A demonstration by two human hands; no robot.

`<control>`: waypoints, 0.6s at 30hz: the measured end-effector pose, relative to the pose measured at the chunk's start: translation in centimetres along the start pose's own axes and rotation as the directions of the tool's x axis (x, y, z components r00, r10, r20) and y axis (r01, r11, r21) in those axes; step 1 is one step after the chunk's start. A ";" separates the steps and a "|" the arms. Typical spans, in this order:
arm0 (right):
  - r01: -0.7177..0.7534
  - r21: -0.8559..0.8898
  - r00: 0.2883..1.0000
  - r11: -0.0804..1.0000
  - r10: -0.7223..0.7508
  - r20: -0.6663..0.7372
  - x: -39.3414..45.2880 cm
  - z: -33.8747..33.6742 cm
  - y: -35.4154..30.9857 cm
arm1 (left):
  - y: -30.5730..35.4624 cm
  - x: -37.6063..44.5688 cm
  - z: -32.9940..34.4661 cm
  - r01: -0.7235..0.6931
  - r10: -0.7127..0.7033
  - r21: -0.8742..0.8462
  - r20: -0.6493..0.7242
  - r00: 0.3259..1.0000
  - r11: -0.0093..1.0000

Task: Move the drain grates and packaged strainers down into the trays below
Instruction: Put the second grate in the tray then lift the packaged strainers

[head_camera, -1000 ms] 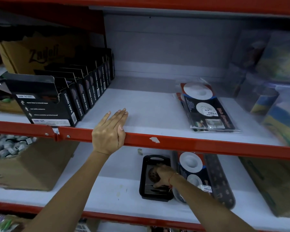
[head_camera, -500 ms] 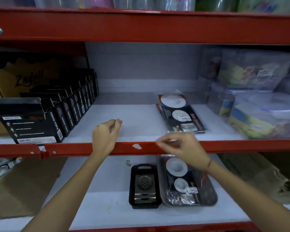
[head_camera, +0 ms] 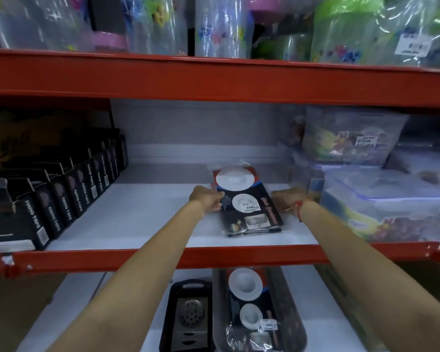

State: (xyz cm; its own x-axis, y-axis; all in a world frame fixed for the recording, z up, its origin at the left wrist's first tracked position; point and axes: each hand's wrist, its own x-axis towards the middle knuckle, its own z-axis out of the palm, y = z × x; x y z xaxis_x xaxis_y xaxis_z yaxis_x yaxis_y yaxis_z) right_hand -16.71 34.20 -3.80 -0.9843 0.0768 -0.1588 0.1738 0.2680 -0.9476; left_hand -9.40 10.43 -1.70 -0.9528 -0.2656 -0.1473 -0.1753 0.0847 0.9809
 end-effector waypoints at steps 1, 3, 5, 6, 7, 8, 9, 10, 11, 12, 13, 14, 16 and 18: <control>0.017 0.020 1.000 1.000 -0.017 0.024 -0.6 0.4 -0.3 | -0.1 0.2 0.2 0.007 -0.006 0.035 -0.012 1.000 0.999; 0.015 0.071 0.997 0.997 -0.021 0.077 -1.8 0.9 -0.8 | -0.6 0.7 0.3 0.037 -0.019 0.195 -0.090 0.996 0.980; 0.009 0.111 0.994 0.994 -0.020 0.104 -2.4 1.1 -0.9 | -1.0 0.8 0.3 0.055 -0.027 0.230 -0.125 0.992 0.972; 0.018 0.137 0.994 0.990 -0.033 0.104 -2.6 1.1 -1.1 | -1.0 0.8 0.3 0.047 -0.030 0.157 -0.106 0.994 0.986; 0.032 0.170 0.994 0.985 -0.048 0.094 -3.1 1.1 -1.2 | -0.9 0.4 0.3 0.040 -0.033 0.083 -0.094 0.995 0.996; 0.038 0.202 0.995 0.979 -0.056 0.083 -3.8 1.1 -1.6 | -0.8 0.4 0.2 0.031 -0.028 0.028 -0.099 0.995 0.999; 0.039 0.239 0.995 0.970 -0.060 0.083 -4.8 0.9 -1.9 | -0.6 -0.1 0.0 0.017 -0.018 -0.013 -0.113 0.993 1.000; 0.035 0.277 0.993 0.960 -0.065 0.098 -5.6 0.7 -2.1 | -0.4 -0.5 -0.2 -0.009 0.002 -0.056 -0.115 0.993 0.998; 0.035 0.313 0.990 0.949 -0.076 0.117 -6.8 0.4 -2.3 | -0.1 -1.6 -0.6 -0.029 0.019 -0.106 -0.092 0.996 0.994; 0.046 0.328 0.987 0.944 -0.093 0.131 -8.0 0.1 -2.4 | 0.1 -2.6 -1.0 -0.032 0.025 -0.161 -0.050 0.998 0.986; 0.057 0.329 0.985 0.942 -0.107 0.137 -9.1 -0.3 -2.4 | 0.3 -4.0 -1.5 -0.027 0.027 -0.189 -0.002 1.000 0.982; 0.063 0.327 0.981 0.943 -0.118 0.151 -10.3 -0.8 -2.4 | 0.3 -5.3 -2.2 -0.019 0.030 -0.197 0.054 0.998 0.980; 0.055 0.310 0.973 0.949 -0.121 0.198 -13.1 -1.7 -2.1 | 0.2 -8.6 -3.5 -0.019 0.045 -0.161 0.159 0.986 0.987; 0.026 0.281 0.959 0.959 -0.103 0.265 -15.8 -2.6 -0.9 | -0.7 -11.7 -4.5 -0.029 0.058 -0.116 0.256 0.965 0.993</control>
State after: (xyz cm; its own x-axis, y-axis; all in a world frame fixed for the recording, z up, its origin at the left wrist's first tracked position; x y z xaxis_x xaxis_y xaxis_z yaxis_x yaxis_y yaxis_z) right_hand -1.28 35.25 0.31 -0.9697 -0.2081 -0.1279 0.1330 -0.0107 -0.9911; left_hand 2.98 9.15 -0.04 -0.9931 -0.0053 -0.1176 -0.1174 -0.0200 0.9929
